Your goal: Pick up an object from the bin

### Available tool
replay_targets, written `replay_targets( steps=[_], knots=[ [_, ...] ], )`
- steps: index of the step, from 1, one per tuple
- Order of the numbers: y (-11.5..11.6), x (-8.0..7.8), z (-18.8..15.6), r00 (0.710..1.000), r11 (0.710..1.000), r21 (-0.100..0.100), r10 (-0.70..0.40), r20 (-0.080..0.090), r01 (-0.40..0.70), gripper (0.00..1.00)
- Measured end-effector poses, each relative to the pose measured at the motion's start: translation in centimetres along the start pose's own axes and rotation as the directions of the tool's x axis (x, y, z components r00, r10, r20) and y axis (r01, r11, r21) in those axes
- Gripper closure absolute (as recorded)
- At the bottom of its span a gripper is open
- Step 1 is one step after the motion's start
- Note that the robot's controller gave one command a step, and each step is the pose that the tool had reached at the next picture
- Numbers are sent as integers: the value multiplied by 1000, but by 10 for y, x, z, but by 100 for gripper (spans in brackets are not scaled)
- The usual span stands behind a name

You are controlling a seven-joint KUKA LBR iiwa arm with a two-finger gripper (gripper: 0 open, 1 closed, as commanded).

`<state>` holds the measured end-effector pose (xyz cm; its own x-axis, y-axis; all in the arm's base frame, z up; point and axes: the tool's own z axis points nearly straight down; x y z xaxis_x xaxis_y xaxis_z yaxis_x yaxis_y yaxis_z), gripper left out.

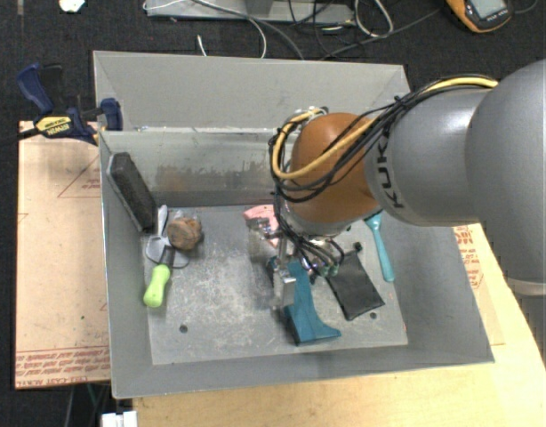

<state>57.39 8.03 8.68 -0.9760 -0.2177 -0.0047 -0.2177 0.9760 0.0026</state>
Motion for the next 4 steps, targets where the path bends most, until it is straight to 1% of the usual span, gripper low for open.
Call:
replay_targets(
  steps=[1,2,3,4],
  knots=[
    [-29,67,2,993,993,-1,119,1,-119,0],
    [-98,39,9,995,995,-6,103,2,-103,0],
    [-99,115,14,999,1000,-2,31,11,-31,100],
    [-99,115,13,999,1000,-2,31,11,-31,100]
  ],
)
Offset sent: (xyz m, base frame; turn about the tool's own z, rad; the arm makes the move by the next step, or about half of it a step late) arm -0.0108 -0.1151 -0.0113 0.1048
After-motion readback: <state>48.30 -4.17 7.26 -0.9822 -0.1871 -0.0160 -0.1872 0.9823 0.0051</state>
